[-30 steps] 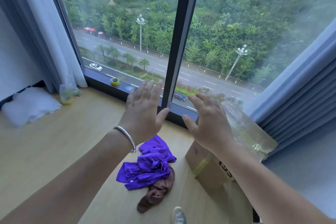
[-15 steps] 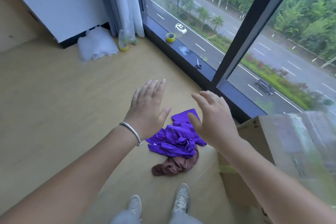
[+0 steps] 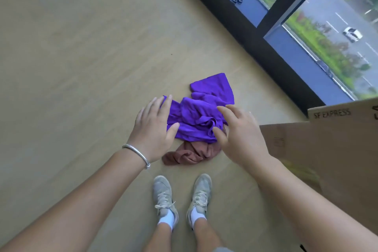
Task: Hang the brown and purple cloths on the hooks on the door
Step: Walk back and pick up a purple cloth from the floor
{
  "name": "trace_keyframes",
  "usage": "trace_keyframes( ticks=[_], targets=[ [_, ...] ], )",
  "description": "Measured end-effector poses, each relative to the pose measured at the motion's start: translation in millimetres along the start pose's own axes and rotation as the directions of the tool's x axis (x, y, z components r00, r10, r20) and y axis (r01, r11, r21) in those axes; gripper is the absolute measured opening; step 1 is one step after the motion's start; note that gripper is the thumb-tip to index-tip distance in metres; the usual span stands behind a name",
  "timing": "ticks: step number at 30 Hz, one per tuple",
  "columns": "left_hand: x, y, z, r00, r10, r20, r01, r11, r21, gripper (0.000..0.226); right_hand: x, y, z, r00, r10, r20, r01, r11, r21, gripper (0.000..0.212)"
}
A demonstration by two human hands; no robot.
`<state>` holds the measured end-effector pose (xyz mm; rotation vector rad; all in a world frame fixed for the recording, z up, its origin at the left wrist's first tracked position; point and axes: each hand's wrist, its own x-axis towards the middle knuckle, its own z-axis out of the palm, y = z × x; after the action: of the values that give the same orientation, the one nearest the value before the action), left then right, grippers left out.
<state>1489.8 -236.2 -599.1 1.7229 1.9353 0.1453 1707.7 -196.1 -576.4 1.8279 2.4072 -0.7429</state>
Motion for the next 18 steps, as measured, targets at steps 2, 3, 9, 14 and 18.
trace_keyframes(
  ticks=[2, 3, 9, 14, 18],
  targets=[
    [11.1, -26.6, 37.6, 1.0, -0.024, 0.02, 0.024, 1.0, -0.02, 0.064, 14.1, 6.9, 41.4, 0.999, -0.009, 0.045, 0.009, 1.0, -0.005, 0.053],
    [16.5, -40.9, 57.9, 0.999, -0.035, 0.027, 0.036, 0.999, -0.035, 0.062, 21.4, 10.1, 63.1, 0.998, -0.021, 0.062, 0.022, 1.0, -0.012, 0.054],
    [57.7, -117.0, 163.0, 0.979, -0.201, 0.016, 0.201, 0.97, -0.138, 0.05, 67.9, 28.1, 176.2, 0.987, -0.085, 0.137, 0.093, 0.994, -0.053, 0.053],
    [112.5, -203.9, 248.0, 0.918, -0.391, 0.068, 0.394, 0.875, -0.283, 0.037, 121.9, 41.1, 280.7, 0.965, -0.189, 0.182, 0.208, 0.974, -0.092, 0.05],
    [156.0, -273.8, 292.4, 0.893, -0.439, 0.103, 0.451, 0.874, -0.184, 0.033, 179.6, 45.4, 346.6, 0.934, -0.296, 0.199, 0.33, 0.929, -0.166, 0.048]
  ],
)
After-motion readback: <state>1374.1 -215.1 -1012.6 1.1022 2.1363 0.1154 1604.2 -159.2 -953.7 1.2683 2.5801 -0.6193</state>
